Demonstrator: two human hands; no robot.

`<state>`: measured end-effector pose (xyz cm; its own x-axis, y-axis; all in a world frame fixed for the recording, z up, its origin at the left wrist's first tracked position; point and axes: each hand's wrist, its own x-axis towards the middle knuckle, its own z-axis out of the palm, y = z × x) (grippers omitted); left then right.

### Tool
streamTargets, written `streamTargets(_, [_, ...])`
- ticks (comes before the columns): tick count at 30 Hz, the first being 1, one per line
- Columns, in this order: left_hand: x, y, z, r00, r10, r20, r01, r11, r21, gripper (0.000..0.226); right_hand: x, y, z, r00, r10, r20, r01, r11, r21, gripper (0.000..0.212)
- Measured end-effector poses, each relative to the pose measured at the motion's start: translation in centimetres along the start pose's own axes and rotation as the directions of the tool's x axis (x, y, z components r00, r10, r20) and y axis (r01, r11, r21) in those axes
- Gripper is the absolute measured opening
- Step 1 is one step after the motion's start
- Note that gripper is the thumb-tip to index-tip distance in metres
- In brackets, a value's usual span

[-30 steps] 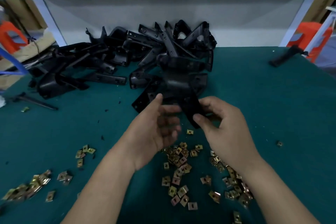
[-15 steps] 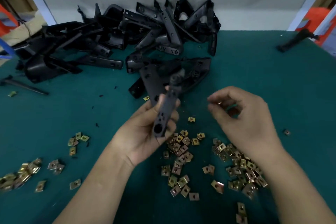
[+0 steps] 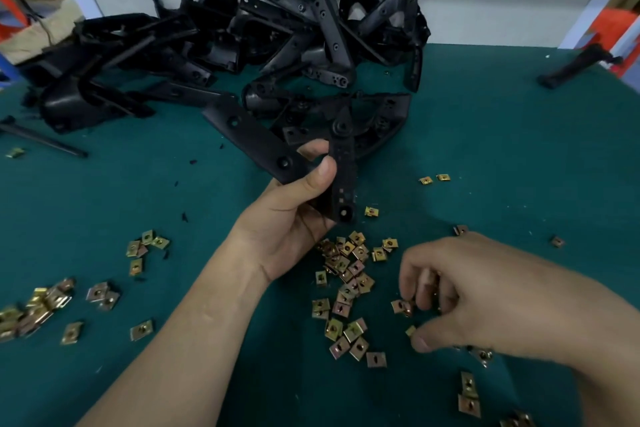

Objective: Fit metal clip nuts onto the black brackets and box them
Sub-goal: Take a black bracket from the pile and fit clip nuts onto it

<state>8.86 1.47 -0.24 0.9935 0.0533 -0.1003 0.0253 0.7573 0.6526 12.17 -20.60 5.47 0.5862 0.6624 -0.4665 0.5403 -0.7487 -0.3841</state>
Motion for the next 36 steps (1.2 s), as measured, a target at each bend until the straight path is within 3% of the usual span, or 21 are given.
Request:
streamTargets(4, [0.1,0.1,0.1,1.0,0.007,-0.024,-0.006,0.999,0.034,0.037,0.3,0.1,0.1,0.999,-0.017,-0.033,0.019,0.997,0.068,0.031])
streamTargets(11, [0.3,-0.1,-0.2,1.0,0.023,-0.02,-0.021,0.997,0.077,0.029,1.2,0.0,0.8,0.988,-0.05,-0.143,0.058,0.997,0.056,0.014])
streamTargets(15, [0.4,-0.2,-0.2,0.999,0.035,-0.002,-0.034,0.993,0.111,0.029,1.4,-0.1,1.1,0.977,-0.084,-0.196,0.089,0.996,0.013,0.016])
streamTargets(25, [0.4,-0.1,-0.1,0.998,0.055,-0.014,-0.053,0.99,0.128,0.022,2.5,-0.5,1.7,0.934,-0.14,-0.329,0.206,0.963,0.175,0.015])
streamTargets(30, [0.4,0.0,-0.1,0.999,0.043,0.016,-0.045,0.99,0.132,0.023,3.3,-1.3,1.7,0.894,-0.123,-0.431,0.314,0.858,0.406,0.015])
streamTargets(36, [0.4,0.0,-0.1,0.999,0.045,-0.005,-0.044,0.99,0.133,0.024,4.2,-1.1,2.1,0.903,-0.01,-0.428,0.336,0.638,0.693,0.009])
